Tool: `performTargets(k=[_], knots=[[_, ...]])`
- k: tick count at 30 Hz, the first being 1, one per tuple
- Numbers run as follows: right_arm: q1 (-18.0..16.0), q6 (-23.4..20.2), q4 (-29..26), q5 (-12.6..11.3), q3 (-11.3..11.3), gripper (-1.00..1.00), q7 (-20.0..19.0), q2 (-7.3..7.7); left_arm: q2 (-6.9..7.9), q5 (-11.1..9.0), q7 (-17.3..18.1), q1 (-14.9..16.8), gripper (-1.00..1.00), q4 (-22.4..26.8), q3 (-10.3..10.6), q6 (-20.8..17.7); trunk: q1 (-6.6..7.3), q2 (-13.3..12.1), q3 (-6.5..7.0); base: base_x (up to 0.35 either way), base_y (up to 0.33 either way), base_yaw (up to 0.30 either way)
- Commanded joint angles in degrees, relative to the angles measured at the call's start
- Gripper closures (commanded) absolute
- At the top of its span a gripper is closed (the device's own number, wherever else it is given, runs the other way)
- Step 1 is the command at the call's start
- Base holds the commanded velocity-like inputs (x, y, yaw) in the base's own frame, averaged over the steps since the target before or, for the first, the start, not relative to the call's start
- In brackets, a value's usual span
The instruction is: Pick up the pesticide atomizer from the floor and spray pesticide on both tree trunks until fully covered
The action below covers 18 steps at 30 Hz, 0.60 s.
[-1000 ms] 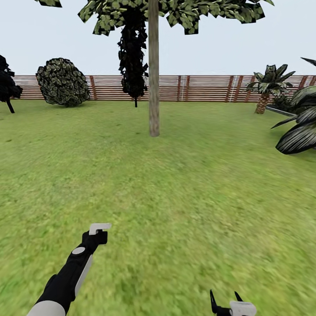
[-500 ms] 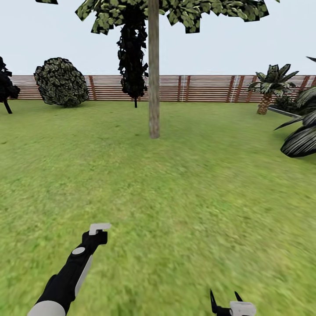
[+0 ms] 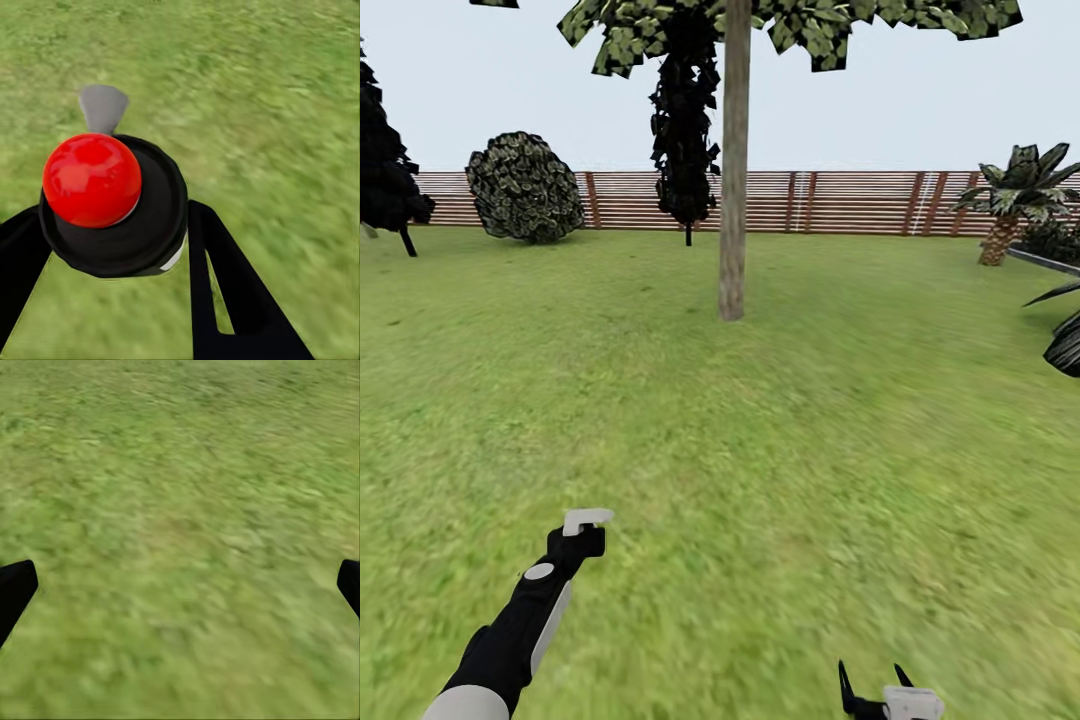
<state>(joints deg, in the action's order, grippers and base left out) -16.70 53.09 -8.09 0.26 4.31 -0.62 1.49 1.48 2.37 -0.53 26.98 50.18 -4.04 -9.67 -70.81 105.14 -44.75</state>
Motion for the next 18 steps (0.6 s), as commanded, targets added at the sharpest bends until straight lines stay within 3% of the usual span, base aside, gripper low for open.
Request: performTargets(k=[1,8,18], knots=[[0.0,0.0,0.0,0.0,0.0,-1.0,0.0,0.0,0.0,0.01,0.0,0.0,1.0,0.0,0.0,0.0,0.0,0.0,0.0,0.339,0.001,0.247],[0.0,0.0,0.0,0.0,0.0,-1.0,0.0,0.0,0.01,0.01,0.0,0.0,1.0,-0.06,0.0,0.0,0.0,0.0,0.0,0.339,0.0,0.189],[0.0,-0.04,0.0,0.05,0.0,-1.0,0.0,0.0,0.01,0.01,0.0,0.01,1.0,-0.08,0.0,0.0,0.0,0.0,0.0,0.339,0.0,0.021]])
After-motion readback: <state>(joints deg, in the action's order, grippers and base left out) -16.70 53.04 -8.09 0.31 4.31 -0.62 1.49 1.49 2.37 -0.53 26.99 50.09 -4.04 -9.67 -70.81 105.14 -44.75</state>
